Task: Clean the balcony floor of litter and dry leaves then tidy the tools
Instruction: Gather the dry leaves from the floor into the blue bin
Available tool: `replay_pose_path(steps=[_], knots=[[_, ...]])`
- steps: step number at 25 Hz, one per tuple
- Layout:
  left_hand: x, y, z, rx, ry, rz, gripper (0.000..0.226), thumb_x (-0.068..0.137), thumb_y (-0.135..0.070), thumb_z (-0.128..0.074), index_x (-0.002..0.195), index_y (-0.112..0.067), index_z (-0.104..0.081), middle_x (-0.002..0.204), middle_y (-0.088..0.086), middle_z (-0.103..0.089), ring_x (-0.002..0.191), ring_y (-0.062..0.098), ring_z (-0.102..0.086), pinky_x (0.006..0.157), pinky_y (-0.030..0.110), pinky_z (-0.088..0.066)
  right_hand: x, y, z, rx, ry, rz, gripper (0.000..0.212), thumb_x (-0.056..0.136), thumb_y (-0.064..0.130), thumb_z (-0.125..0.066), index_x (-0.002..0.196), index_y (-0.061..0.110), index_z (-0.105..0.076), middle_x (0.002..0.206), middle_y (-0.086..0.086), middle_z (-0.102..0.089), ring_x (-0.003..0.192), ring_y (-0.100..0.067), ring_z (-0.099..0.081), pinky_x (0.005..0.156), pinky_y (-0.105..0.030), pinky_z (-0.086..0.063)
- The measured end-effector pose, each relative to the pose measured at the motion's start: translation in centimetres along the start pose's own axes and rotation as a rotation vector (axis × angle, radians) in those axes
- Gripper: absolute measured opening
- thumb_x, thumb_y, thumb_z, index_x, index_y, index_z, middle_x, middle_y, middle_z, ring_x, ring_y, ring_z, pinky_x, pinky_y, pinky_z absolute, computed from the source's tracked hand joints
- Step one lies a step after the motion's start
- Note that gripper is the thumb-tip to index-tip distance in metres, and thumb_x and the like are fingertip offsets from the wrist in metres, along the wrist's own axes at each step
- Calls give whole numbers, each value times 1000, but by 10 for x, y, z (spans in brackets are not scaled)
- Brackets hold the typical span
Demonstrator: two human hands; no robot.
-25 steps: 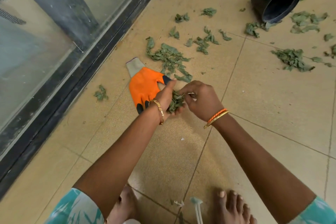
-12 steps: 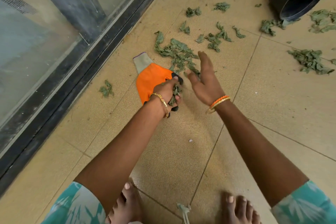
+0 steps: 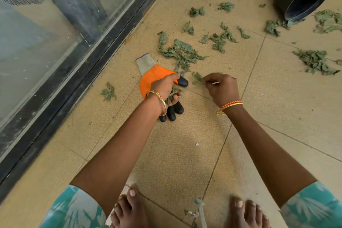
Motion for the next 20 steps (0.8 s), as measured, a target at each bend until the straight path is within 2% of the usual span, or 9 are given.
replay_pose_path(steps=[3,7,9,11,13,15,16,18,20], knots=[[0,-6,-10,40,81,-46,21,96,-21,-51,78,-14,-56,56,6,-55,37,11,-44,34,13,-34,-6,28,1,123,127,-29,32,76,-2,-70,103,12,-59,77,4,-69,67,-5,-64,63,-17,-51],[8,-13,-15,177,112,-94,36,96,-41,-46,82,-11,-60,70,8,-57,51,20,-52,38,18,-39,1,59,-12,-49,171,141,40,73,-10,-62,107,10,-57,83,-2,-62,71,-18,-60,68,-34,-53],[11,-19,-16,245,128,-134,32,94,-38,-49,84,-9,-61,74,10,-59,59,23,-54,39,20,-41,8,67,-20,-28,182,109,48,74,-13,-56,116,11,-50,83,-4,-61,72,-18,-61,66,-30,-53],[13,-27,-11,221,116,-155,23,96,-23,-48,87,-6,-60,74,11,-57,50,21,-53,35,16,-39,15,74,-24,52,170,43,42,78,-9,-53,115,11,-49,81,-4,-64,71,-19,-64,65,-29,-54],[18,-35,1,148,85,-136,23,96,-17,-49,79,-5,-58,67,11,-53,35,17,-50,32,14,-37,31,81,-25,75,105,-1,29,77,-4,-51,102,8,-60,85,-5,-67,76,-20,-65,72,-34,-54],[23,-44,16,116,35,-118,23,93,-13,-49,71,-7,-54,57,9,-49,27,14,-44,32,12,-33,59,86,-29,-44,125,10,27,79,0,-54,102,8,-66,103,-8,-66,93,-19,-61,82,-29,-50],[23,-47,23,123,11,-104,20,91,-14,-50,71,-8,-53,55,9,-48,29,14,-43,33,11,-31,74,89,-35,-151,210,45,33,80,3,-56,111,9,-64,118,-10,-60,106,-21,-56,88,-26,-45],[20,-54,38,138,-48,-80,15,87,-20,-53,77,-9,-51,62,8,-49,36,16,-41,35,11,-28,99,97,-60,-365,461,168,51,80,2,-59,130,12,-52,143,-16,-38,131,-29,-38,104,-30,-34],[19,-59,52,171,-89,-75,19,83,-27,-59,81,-9,-53,68,8,-52,41,16,-43,35,12,-28,114,102,-88,-511,652,257,63,80,-6,-56,139,11,-43,153,-19,-19,140,-32,-23,110,-33,-25]])
Point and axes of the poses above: each hand's wrist, its own x-axis towards the middle knuckle, its own z-axis out of the back of the hand, y = z × x, the point moved 4 cm from there along x, towards the middle knuckle
